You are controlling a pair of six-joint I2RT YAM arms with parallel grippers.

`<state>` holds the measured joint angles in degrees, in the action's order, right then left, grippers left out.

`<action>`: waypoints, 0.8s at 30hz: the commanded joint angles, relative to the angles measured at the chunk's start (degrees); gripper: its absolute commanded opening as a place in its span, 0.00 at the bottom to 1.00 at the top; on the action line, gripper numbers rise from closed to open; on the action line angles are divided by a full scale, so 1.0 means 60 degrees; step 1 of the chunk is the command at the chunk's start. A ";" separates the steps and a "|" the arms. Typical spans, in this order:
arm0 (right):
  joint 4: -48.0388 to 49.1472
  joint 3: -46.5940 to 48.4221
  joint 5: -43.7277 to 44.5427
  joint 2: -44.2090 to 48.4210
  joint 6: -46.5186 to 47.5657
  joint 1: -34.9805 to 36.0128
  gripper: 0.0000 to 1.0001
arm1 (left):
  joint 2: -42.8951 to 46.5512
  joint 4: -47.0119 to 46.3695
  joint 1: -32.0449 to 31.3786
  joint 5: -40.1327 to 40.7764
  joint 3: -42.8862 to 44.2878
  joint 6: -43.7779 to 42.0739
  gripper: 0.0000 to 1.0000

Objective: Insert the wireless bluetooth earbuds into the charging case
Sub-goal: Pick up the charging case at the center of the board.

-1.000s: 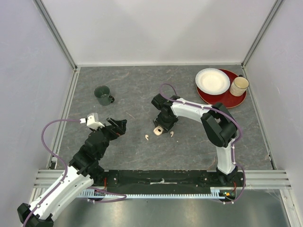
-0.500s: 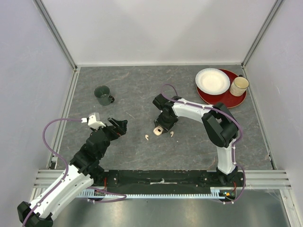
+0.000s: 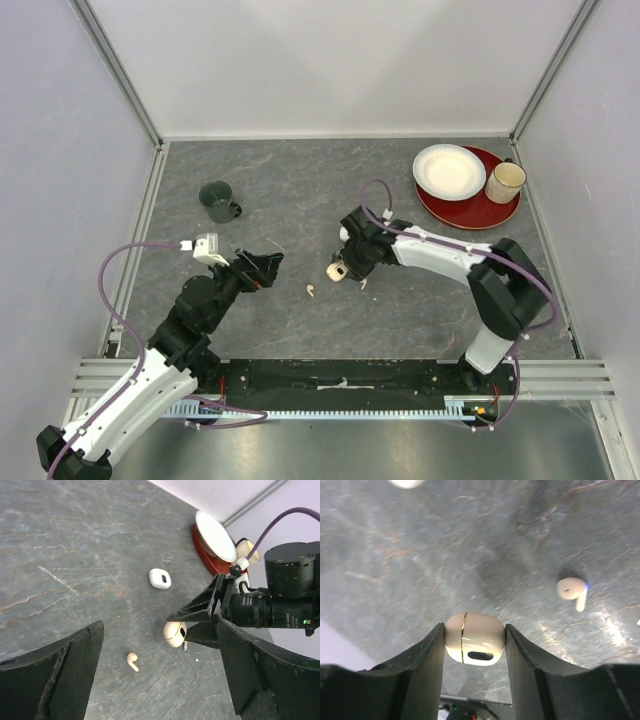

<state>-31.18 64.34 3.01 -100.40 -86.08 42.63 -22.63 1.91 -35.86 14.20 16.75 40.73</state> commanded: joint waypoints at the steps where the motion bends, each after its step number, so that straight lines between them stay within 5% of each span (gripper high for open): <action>1: 0.1914 -0.0629 0.0159 0.1583 -0.0402 0.0043 0.00 | -0.0211 -0.1444 -0.0015 -0.1118 0.0064 -0.0709 1.00; 15: 0.4581 -0.2870 0.0802 0.4735 -0.1751 0.0043 0.00 | -0.2641 -0.3978 -0.0044 -0.4312 0.0898 -0.0739 1.00; 24: 0.4698 -0.2959 0.0627 0.5497 -0.2176 0.0058 0.00 | -0.3902 -0.4464 -0.0981 -0.4008 0.1690 -0.1236 1.00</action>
<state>-6.33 47.16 6.48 -69.73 -96.73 42.63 -44.01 -19.92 -39.55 -9.63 23.24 37.06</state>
